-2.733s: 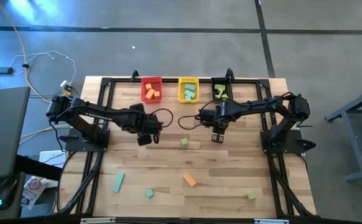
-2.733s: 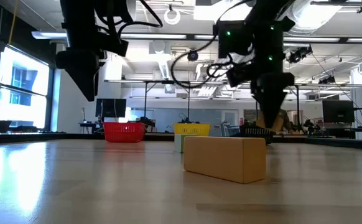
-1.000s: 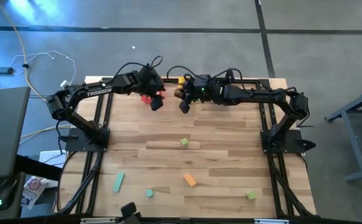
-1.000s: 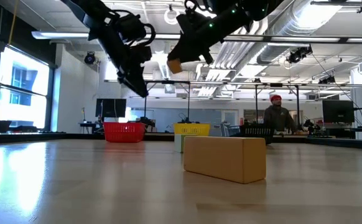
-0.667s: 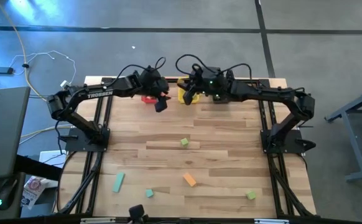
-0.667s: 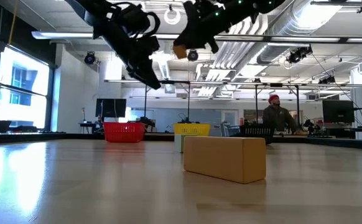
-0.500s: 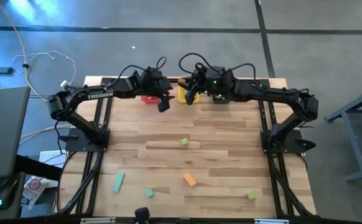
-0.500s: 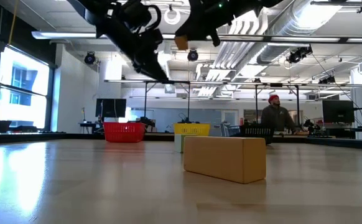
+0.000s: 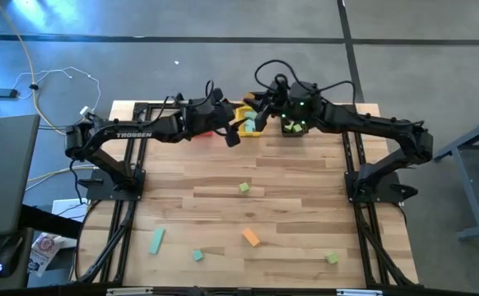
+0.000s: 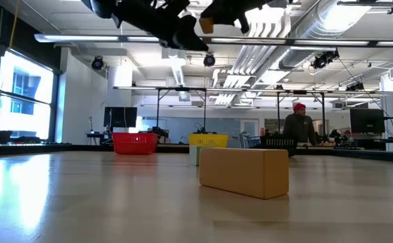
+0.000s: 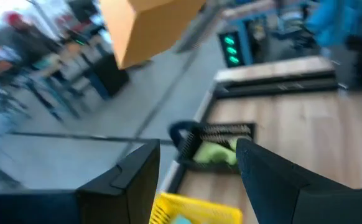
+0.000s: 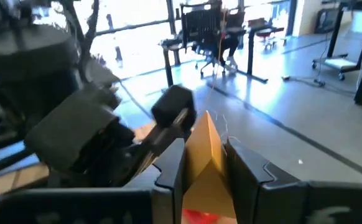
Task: Sort & place blocks by color
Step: Put the orange block into the red bin
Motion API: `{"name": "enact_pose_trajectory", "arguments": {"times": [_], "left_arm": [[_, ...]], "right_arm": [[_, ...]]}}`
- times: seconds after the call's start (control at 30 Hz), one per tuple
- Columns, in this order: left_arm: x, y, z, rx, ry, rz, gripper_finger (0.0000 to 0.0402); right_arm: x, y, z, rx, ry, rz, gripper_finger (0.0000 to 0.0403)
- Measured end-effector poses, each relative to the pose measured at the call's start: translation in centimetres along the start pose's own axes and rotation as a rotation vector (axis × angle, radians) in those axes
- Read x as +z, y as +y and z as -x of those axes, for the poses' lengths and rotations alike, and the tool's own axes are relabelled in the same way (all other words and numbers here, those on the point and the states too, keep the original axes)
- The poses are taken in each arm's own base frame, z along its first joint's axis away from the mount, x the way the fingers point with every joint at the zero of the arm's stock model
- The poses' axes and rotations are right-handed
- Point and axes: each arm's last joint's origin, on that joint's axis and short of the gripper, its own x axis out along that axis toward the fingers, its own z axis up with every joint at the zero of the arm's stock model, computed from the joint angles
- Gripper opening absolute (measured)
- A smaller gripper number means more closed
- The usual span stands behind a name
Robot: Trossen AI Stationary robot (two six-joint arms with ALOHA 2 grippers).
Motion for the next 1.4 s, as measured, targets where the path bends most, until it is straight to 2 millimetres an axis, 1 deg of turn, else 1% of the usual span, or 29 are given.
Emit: {"name": "enact_pose_trajectory", "arguments": {"times": [0.2, 0.37, 0.47, 0.67, 0.83, 0.97, 1.23, 1.4], "left_arm": [[2.0, -1.1, 0.7, 0.161, -0.100, -0.025, 0.0197], [3.5, -1.9, 1.3, 0.194, -0.218, -0.023, 0.0197], [4.1, -2.1, 1.6, 0.220, -0.260, -0.005, 0.0197], [4.2, -2.1, 1.7, 0.254, -0.261, 0.008, 0.0197], [4.3, -2.0, 1.8, 0.285, -0.262, 0.019, 0.0197], [4.6, -1.9, 1.9, 0.280, -0.303, 0.031, 0.0197], [4.9, -2.0, 2.0, 0.234, -0.346, 0.026, 0.0197], [5.3, -1.7, 2.2, 0.260, -0.396, 0.026, 0.0197]], "right_arm": [[1.5, -0.1, 1.7, -0.026, -0.061, -0.008, 0.0069], [1.9, 0.0, 1.9, -0.013, -0.093, -0.037, 0.0069], [2.1, 0.2, 1.8, 0.002, -0.118, -0.041, 0.0069], [2.2, 0.6, 1.8, 0.021, -0.147, -0.064, 0.0069], [1.9, 1.6, 1.8, 0.034, -0.153, -0.070, 0.0069], [1.7, 2.2, 1.9, 0.030, -0.152, -0.066, 0.0069], [1.8, 2.3, 1.9, 0.024, -0.159, -0.073, 0.0069], [1.6, 2.5, 1.0, 0.064, -0.191, -0.105, 0.0069]]}}
